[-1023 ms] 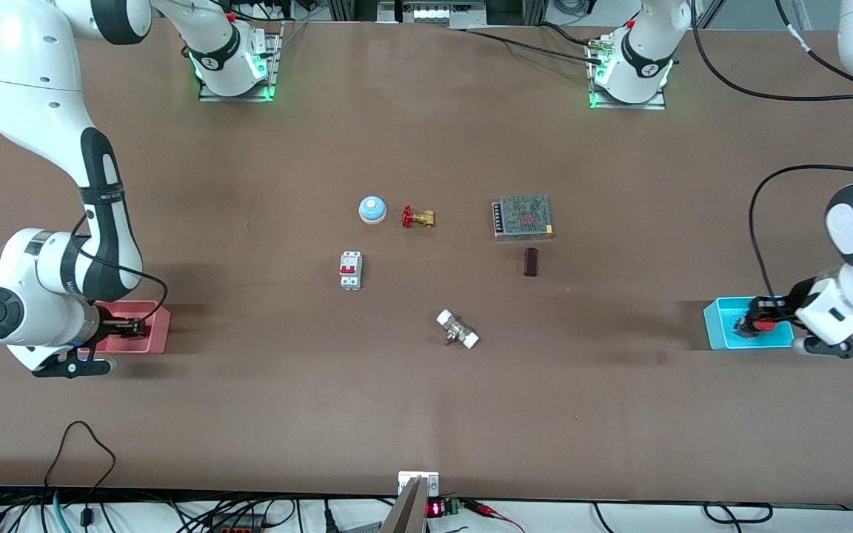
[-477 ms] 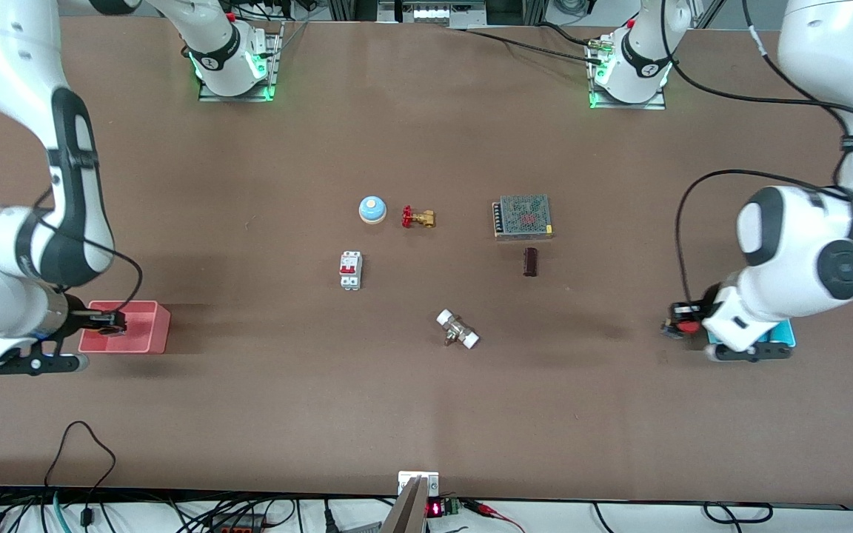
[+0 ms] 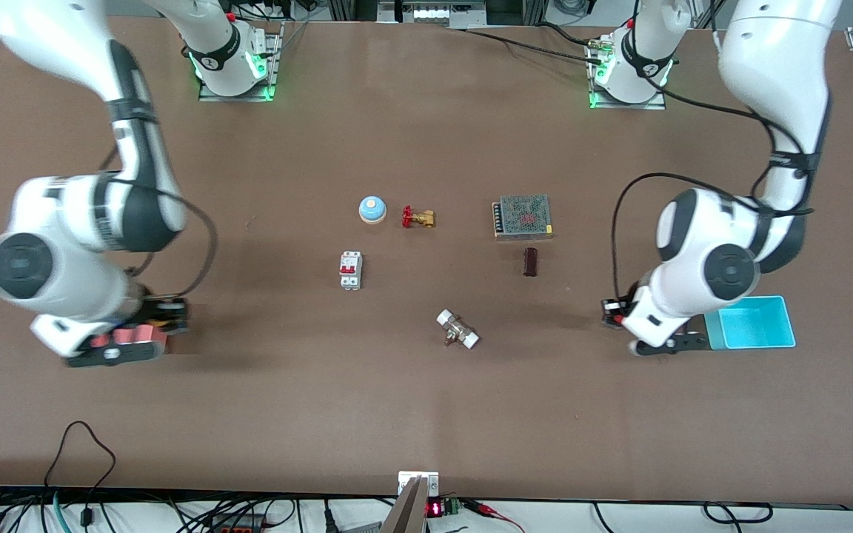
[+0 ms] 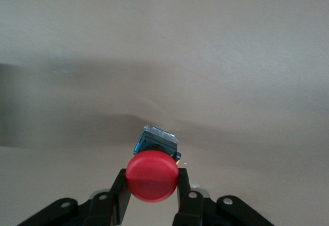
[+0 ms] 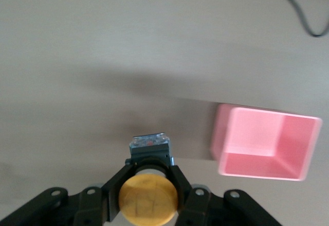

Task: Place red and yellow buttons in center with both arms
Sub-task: 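Lift the yellow button with the right gripper while the left gripper lifts the red button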

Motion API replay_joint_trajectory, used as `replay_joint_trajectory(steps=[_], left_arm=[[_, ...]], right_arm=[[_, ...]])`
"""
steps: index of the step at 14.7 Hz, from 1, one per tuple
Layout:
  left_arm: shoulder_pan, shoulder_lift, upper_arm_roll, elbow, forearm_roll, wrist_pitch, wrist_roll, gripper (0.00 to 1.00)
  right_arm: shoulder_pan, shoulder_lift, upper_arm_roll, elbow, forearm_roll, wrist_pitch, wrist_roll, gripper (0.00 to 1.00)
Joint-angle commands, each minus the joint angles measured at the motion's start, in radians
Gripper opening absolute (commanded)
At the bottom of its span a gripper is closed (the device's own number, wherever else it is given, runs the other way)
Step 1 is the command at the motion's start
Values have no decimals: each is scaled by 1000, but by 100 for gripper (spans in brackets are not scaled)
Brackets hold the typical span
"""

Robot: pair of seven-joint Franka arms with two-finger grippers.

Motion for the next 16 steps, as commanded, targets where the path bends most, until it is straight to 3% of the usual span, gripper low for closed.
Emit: replay_joint_trajectory(steps=[1, 3, 7, 11, 14, 16], left_arm=[[-40, 28, 9, 2, 9, 25, -63, 23], [-57, 50, 9, -1, 11, 62, -103, 24], [-74, 76, 9, -1, 9, 102, -135, 29], [-73, 73, 9, 2, 9, 102, -135, 50], [-65, 62, 11, 5, 9, 97, -131, 77], [-57, 41, 15, 5, 9, 90, -117, 88]], right_arm=[[47, 17, -7, -10, 104, 5, 12, 16], [85, 52, -9, -10, 167, 15, 18, 16], [120, 124, -9, -10, 172, 37, 131, 16], [152, 158, -9, -12, 175, 63, 222, 16], [163, 169, -7, -19, 178, 97, 231, 17], [166, 181, -7, -19, 179, 100, 231, 18]])
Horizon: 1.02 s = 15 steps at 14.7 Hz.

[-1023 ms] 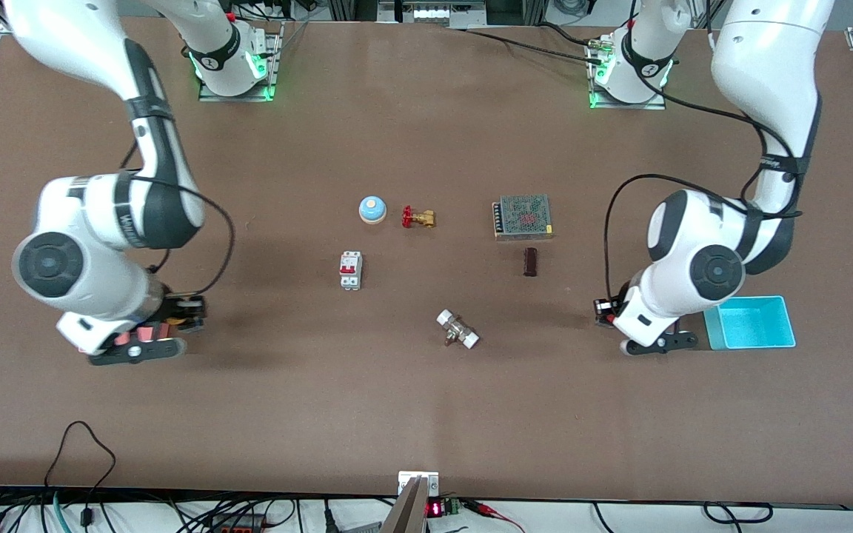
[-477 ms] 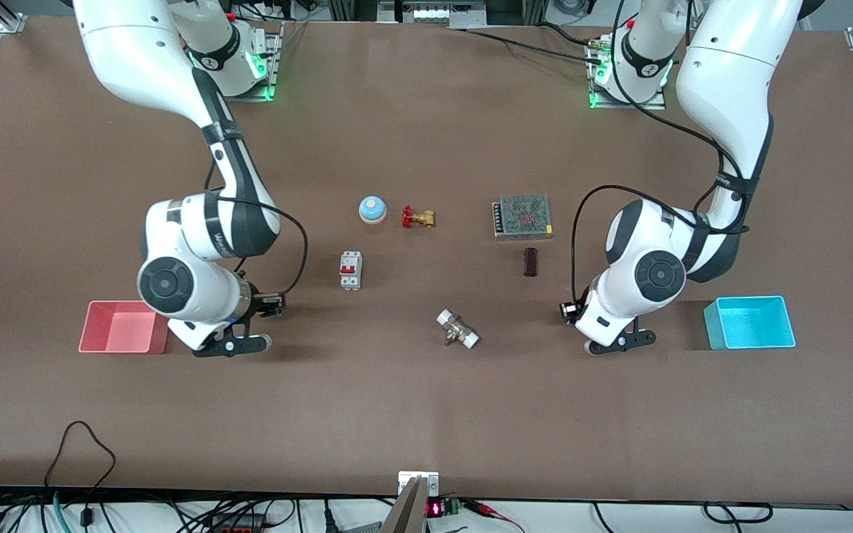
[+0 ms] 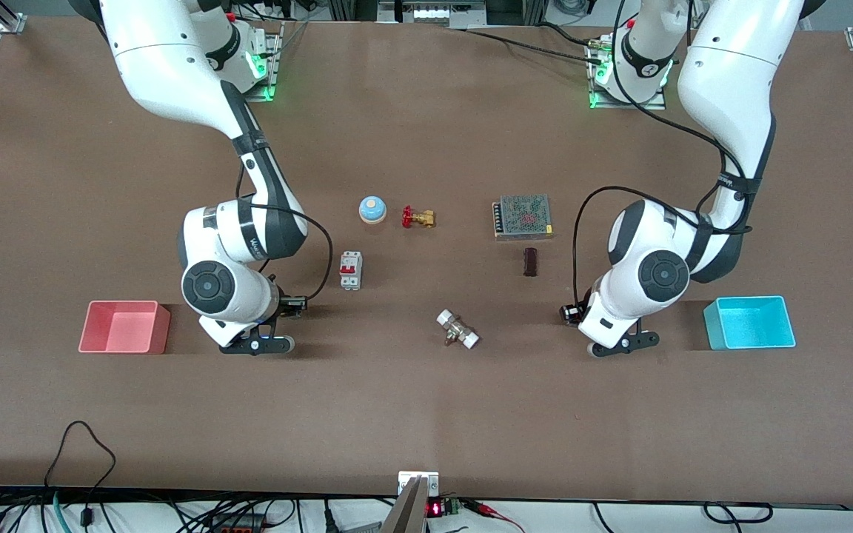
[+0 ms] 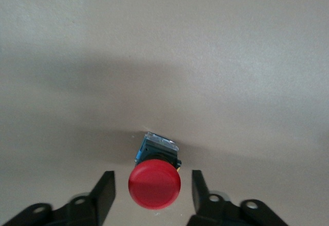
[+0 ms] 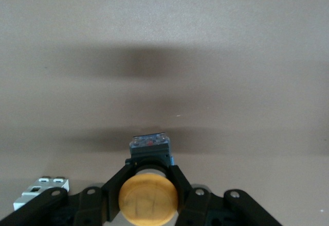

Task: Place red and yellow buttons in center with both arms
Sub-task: 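Lower both buttons onto the table center and open both grippers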

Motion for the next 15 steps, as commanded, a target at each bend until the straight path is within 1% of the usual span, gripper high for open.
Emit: replay_joint_trajectory(steps=[1, 3, 5, 7, 8, 9, 10, 12, 15], left_arm=[[6, -50, 15, -4, 10, -13, 9, 90], [33, -80, 20, -4, 12, -48, 41, 94], [82, -129, 18, -5, 12, -103, 143, 97], [120, -173, 20, -7, 12, -155, 228, 98], [142, -196, 20, -8, 12, -177, 263, 99], [162, -219, 20, -10, 12, -200, 295, 99], [179, -244, 20, -10, 12, -226, 326, 99], [217, -299, 20, -13, 14, -273, 396, 99], [272, -389, 18, -14, 14, -361, 518, 100]], right_arm=[[7, 13, -8, -9, 20, 21, 9, 18], [7, 25, -8, -9, 20, 22, 9, 18], [9, 33, -8, -9, 20, 24, 9, 19], [7, 42, -8, -9, 20, 27, 9, 22], [7, 44, -8, -9, 20, 27, 9, 34], [9, 41, -10, -7, 20, 27, 12, 73], [9, 33, -10, -4, 20, 22, 12, 100], [10, 6, -11, 0, 19, 14, 6, 100], [3, -62, -16, -1, 17, 10, 3, 100]])
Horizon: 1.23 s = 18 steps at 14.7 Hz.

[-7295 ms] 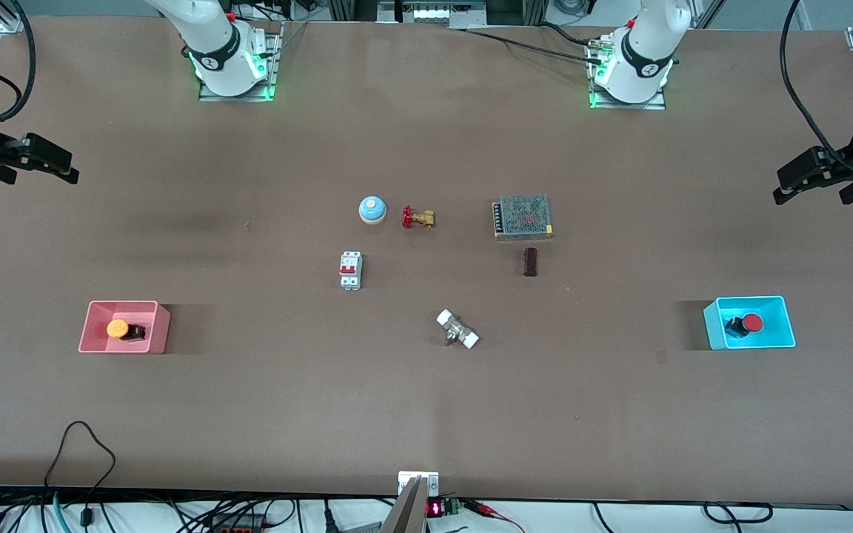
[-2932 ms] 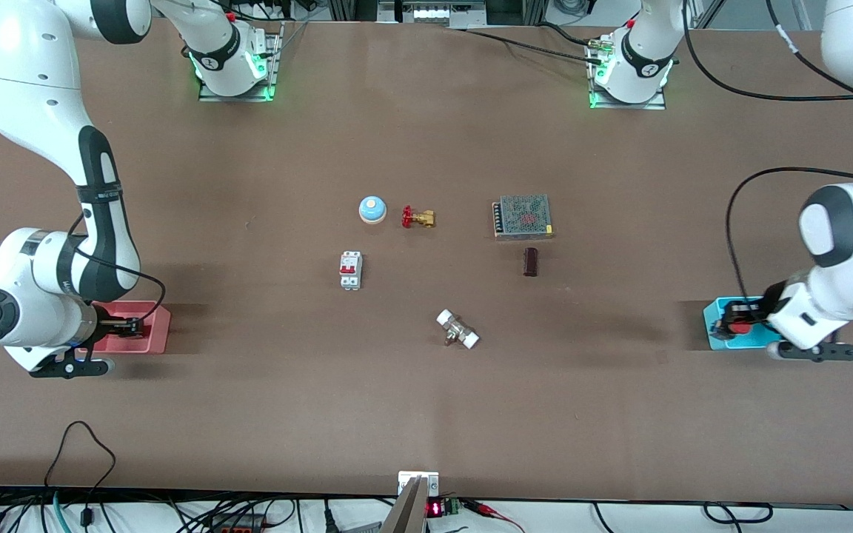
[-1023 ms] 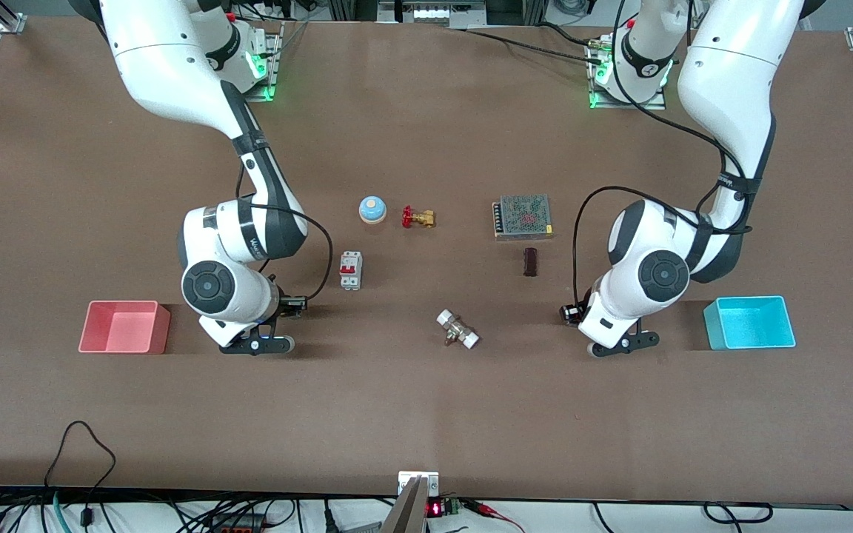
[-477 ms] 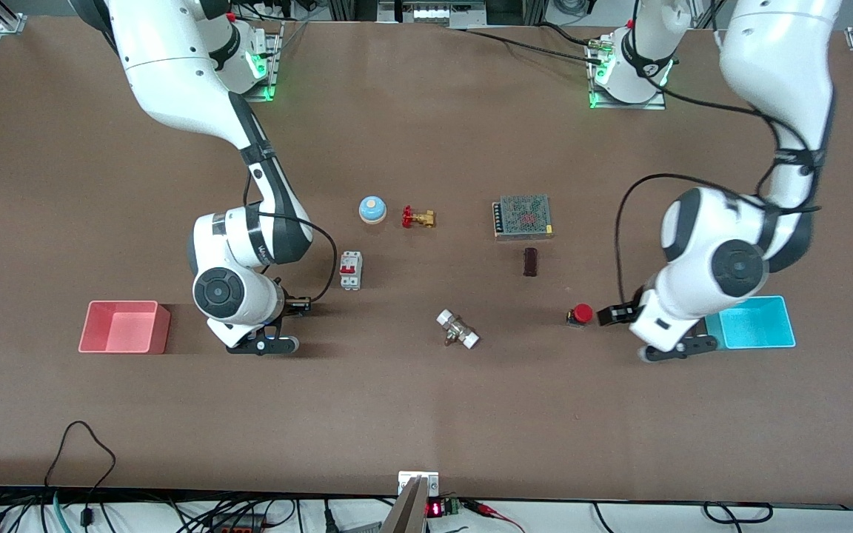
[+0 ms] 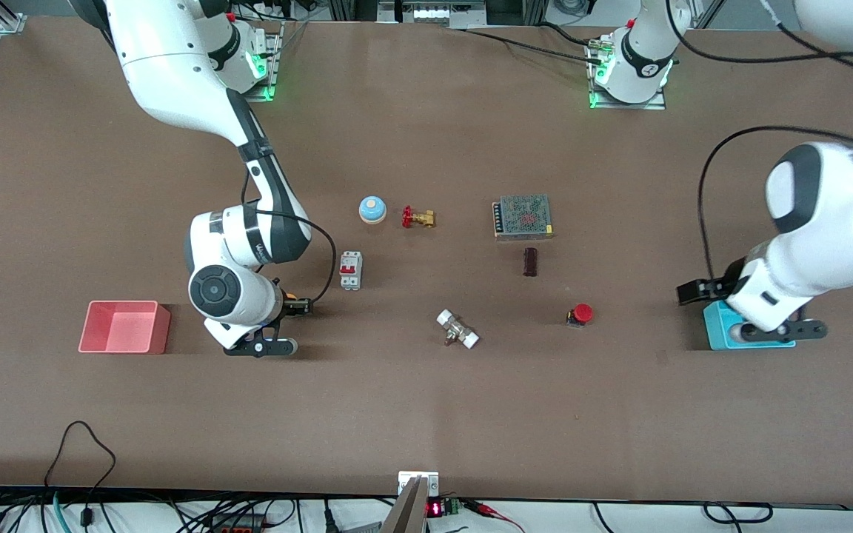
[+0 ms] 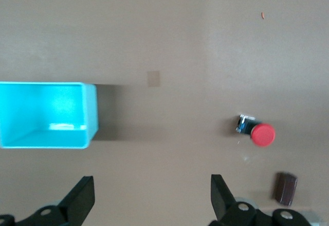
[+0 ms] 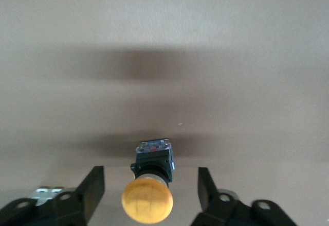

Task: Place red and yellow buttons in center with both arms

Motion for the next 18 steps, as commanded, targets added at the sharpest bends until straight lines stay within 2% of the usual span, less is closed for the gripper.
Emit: replay_joint_trajectory(steps=[1, 5, 9, 12, 15, 17, 18], left_arm=[[51, -109, -7, -29, 11, -72, 110, 100], [68, -242, -9, -96, 11, -84, 150, 100], [67, -353, -22, -184, 13, -72, 152, 100], [67, -415, -35, -230, 11, -72, 155, 100], [65, -421, -36, -235, 11, -77, 159, 100], [64, -418, -36, -215, 11, -77, 161, 100], [64, -418, -36, -204, 11, -81, 164, 100]], right_arm=[[-1, -92, -11, -18, 14, -16, 0, 100], [-24, -219, -18, -16, 13, -97, 0, 100], [-60, -342, -61, -15, 2, -203, -11, 100], [-73, -390, -138, -13, -1, -235, -33, 100], [-74, -408, -225, -13, 13, -318, -154, 100], [-124, -445, -224, -19, 8, -333, -165, 100], [-182, -459, -171, -22, 4, -335, -164, 100]])
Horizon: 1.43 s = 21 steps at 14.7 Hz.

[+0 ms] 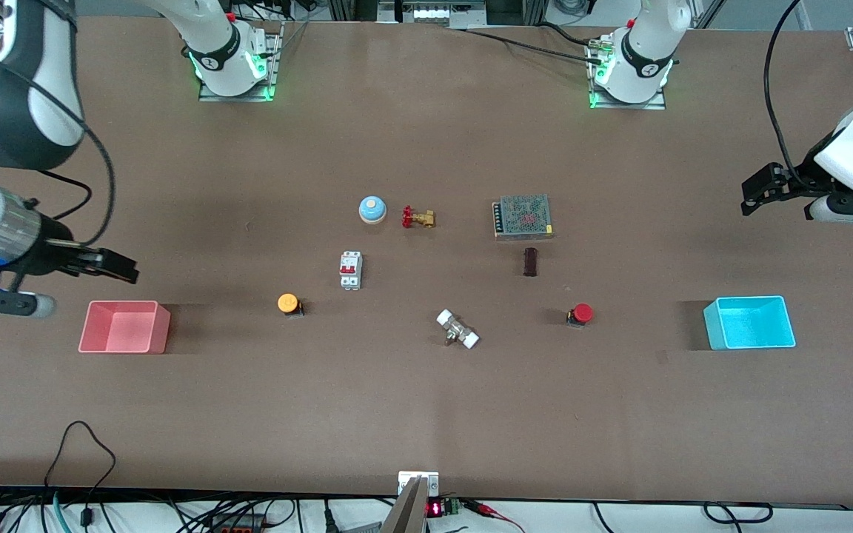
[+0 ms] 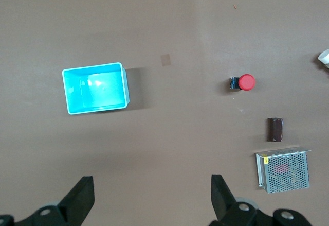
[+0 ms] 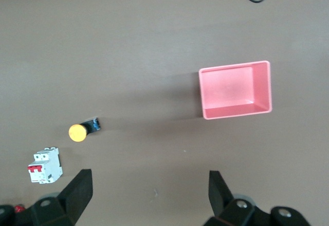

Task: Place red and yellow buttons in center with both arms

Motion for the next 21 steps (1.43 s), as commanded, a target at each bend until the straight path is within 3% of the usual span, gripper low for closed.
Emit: replay_joint_trajectory(steps=[1, 3, 4, 6, 13, 21], left_arm=[[6, -21, -5, 3, 11, 3, 26, 100], [7, -24, -5, 8, 11, 6, 26, 100], [9, -24, -3, 25, 11, 3, 25, 100], [9, -24, 1, 54, 10, -18, 21, 100], [9, -15, 6, 161, 1, -118, 14, 100], [9, -15, 7, 160, 1, -152, 25, 100]], right_arm=[[-142, -80, 142, -37, -24, -23, -19, 100], [-305, -134, 334, -64, -143, -36, -17, 100], [-345, -151, 379, -72, -168, -53, -20, 100], [-345, -165, 381, -74, -183, -123, -22, 100], [-362, -289, 378, -224, -185, -110, -92, 100], [-367, -306, 378, -223, -179, -159, -108, 100]])
